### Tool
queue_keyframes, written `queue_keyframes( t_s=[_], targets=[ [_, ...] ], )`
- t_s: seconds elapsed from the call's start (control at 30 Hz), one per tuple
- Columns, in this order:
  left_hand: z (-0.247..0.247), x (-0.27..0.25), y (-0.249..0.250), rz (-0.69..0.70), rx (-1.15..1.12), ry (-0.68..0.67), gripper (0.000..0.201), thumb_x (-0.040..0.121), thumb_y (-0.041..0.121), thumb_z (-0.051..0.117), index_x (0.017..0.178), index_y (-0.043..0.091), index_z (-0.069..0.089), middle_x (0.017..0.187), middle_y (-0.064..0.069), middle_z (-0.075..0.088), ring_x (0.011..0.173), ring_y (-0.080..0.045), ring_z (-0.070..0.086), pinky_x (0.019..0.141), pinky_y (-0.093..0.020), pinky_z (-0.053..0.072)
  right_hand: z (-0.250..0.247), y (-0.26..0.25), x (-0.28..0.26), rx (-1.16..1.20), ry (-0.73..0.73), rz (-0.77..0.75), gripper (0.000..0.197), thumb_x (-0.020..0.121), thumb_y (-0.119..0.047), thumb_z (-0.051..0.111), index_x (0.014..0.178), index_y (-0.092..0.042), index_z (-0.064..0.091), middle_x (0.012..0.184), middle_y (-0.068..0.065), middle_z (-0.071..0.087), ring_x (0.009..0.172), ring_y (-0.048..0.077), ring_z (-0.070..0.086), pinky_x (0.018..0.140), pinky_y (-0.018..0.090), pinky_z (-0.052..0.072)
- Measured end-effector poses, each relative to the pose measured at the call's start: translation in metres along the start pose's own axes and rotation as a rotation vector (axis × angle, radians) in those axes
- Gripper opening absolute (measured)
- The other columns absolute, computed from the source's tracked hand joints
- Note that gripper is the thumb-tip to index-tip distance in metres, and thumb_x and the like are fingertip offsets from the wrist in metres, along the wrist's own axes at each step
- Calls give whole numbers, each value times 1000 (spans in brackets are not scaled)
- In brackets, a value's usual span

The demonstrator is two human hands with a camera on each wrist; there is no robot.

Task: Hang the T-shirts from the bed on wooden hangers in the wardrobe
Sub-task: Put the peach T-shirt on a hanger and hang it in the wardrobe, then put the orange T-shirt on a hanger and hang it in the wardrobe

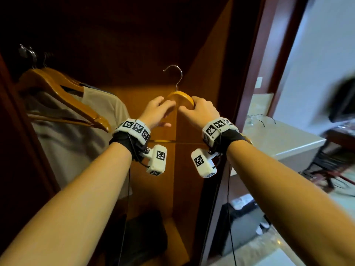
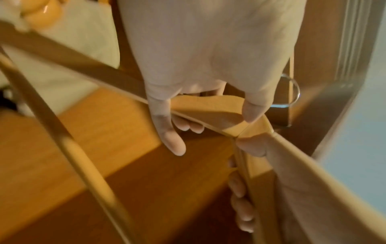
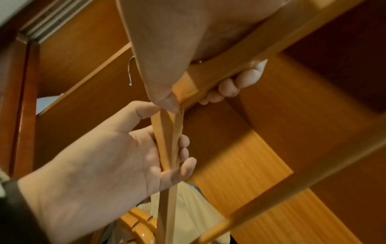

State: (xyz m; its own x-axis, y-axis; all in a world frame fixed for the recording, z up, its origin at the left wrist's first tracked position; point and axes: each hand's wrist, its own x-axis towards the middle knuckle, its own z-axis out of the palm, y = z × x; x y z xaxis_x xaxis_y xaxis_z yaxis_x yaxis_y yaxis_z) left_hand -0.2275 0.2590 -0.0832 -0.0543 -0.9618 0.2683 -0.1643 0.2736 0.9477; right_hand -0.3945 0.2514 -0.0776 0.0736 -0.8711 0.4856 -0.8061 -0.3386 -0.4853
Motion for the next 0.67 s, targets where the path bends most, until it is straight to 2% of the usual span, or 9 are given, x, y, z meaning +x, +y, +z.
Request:
queue_keyframes(
  t_s=[0.13,0.27,0.43,0.5,0.57,0.63,0.67],
  targets=[
    [53,-16,-9,-26,-77,-90,25,96,42,58,99,17,58,94,-2,52,89,-14,54,63,-28,58,-27,41,-39,-4,16,83,37,87,-61,55,89,-24,59,77,-3,66,70,16,65,67,32,54],
    [124,-27,-17,-62,-181,-158,28,95,44,60,102,17,62,91,0,53,86,-13,54,72,-32,59,-58,95,-75,-18,74,162,37,85,-60,60,91,-24,61,75,-4,64,71,15,62,74,41,56],
    [230,-37,-28,-122,-274,-262,27,94,43,62,103,18,66,90,2,56,87,-12,53,74,-32,58,-103,186,-120,-72,130,313,39,79,-68,63,73,-33,50,69,-11,57,73,16,59,84,48,50],
    [277,-39,-32,-121,-307,-313,22,93,41,64,101,20,67,90,5,62,89,-10,57,75,-33,57,-124,228,-140,-26,144,357,40,76,-71,62,73,-32,54,67,-11,57,73,15,59,86,50,50],
    [325,-40,-34,-113,-315,-352,28,92,39,66,106,15,68,94,7,70,91,-6,64,78,-33,57,-145,272,-161,22,183,383,46,70,-77,57,77,-32,60,66,-10,59,71,14,59,85,52,51],
    [375,-44,-33,-100,-322,-387,35,92,36,67,112,7,66,100,2,73,94,-7,67,80,-34,57,-167,313,-182,54,221,395,45,70,-76,56,78,-32,63,66,-9,59,67,13,58,80,52,52],
    [399,-47,-33,-99,-330,-403,33,92,34,67,110,7,66,99,0,73,94,-9,67,81,-35,57,-178,333,-192,68,239,404,41,71,-74,58,78,-33,64,66,-9,60,67,12,59,79,53,52]
  ],
)
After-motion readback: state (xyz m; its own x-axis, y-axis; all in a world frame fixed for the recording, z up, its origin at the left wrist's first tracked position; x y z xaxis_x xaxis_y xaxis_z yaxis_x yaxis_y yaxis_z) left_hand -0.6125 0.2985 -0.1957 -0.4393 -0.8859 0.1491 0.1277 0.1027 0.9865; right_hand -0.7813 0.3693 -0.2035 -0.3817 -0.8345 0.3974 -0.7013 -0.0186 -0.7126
